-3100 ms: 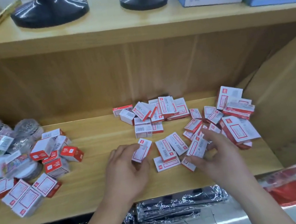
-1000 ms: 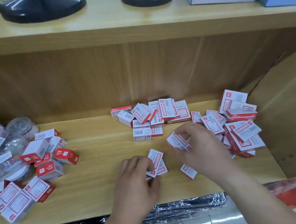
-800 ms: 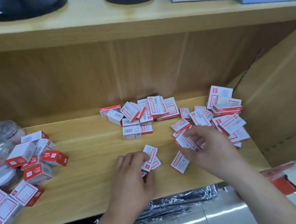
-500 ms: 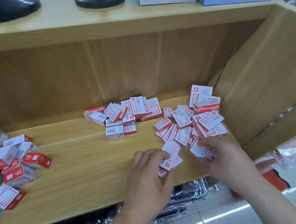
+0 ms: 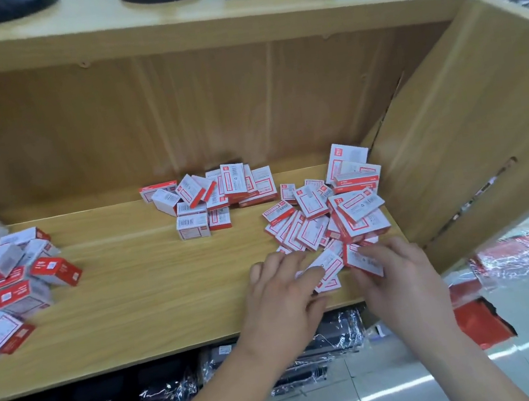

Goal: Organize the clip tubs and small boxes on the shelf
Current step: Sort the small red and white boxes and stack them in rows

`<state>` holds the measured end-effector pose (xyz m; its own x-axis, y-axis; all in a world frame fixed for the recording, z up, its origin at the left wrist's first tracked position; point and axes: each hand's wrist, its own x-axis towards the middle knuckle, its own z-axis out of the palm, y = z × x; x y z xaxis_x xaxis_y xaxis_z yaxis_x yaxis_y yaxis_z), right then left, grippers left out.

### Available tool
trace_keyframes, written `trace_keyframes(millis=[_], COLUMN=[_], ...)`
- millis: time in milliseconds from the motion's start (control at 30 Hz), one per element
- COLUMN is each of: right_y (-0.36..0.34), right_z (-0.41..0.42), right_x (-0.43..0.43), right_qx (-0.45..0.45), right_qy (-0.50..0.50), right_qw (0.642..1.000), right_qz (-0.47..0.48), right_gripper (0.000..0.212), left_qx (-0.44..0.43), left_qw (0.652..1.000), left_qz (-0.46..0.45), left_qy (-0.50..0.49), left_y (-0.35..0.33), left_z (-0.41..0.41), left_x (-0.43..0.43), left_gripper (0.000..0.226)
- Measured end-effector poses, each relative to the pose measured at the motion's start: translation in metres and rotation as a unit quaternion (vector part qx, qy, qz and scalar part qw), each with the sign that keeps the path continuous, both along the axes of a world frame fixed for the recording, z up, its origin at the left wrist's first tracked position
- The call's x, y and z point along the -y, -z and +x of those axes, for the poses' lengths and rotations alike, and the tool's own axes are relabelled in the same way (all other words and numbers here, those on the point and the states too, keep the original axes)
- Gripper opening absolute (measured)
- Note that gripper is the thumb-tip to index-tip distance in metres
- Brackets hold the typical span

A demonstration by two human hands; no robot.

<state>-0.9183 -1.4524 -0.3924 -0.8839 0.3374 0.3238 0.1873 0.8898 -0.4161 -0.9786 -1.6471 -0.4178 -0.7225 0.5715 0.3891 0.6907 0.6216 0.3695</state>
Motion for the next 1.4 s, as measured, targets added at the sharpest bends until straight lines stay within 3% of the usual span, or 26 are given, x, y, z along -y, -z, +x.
trace_keyframes(millis=[100,200,500,733,833,900,1000,1100,1200,1333,1400], right_y=[-0.021,-0.035,-0.043,-0.042,-0.035,-0.03,-0.021,-0.018,-0.023,-0.023,-0.027], right_z=[-0.009,-0.022,-0.092,-0.149,-0.167,-0.176,-0.183,-0.182,-0.186,-0.198,-0.204], right_x=[0.016,0.041,0.095,0.126,0.134,0.142,0.146,0.139,0.132,0.125,0.126], right_qx=[-0.011,0.021,0.068,0.05,0.021,0.008,0.057,0.066,0.058,0.043,0.057], right_qy=[-0.03,-0.064,-0.147,-0.15,-0.135,-0.181,-0.203,-0.16,-0.132,-0.074,-0.051], right_qw=[0.999,0.997,0.985,0.984,0.99,0.983,0.978,0.981,0.972,0.974,0.976], right_qz=[-0.023,-0.042,-0.057,-0.079,-0.038,-0.004,0.005,-0.091,-0.184,-0.211,-0.204], right_gripper=[0.02,0.014,0.029,0.039,0.049,0.058,0.073,0.073,0.06,0.036,0.034], left_qx=[0.022,0.028,0.05,0.138,0.157,0.18,0.193,0.131,0.105,0.114,0.101], left_qw=[0.999,0.995,0.977,0.964,0.969,0.972,0.972,0.981,0.983,0.984,0.986], left_qz=[0.025,0.088,0.134,0.09,0.065,0.029,-0.03,-0.002,0.033,0.022,0.013], left_qy=[0.002,-0.023,-0.157,-0.209,-0.181,-0.147,-0.127,-0.145,-0.148,-0.138,-0.131], left_y=[-0.004,-0.006,-0.002,-0.02,-0.024,-0.026,-0.028,-0.028,-0.027,-0.029,-0.031], left_z=[0.004,0.005,-0.046,-0.119,-0.144,-0.157,-0.17,-0.171,-0.177,-0.192,-0.194], left_x=[0.01,0.03,0.116,0.15,0.149,0.148,0.147,0.149,0.15,0.145,0.138], left_gripper=[0.049,0.047,0.045,0.073,0.087,0.1,0.11,0.096,0.083,0.069,0.06])
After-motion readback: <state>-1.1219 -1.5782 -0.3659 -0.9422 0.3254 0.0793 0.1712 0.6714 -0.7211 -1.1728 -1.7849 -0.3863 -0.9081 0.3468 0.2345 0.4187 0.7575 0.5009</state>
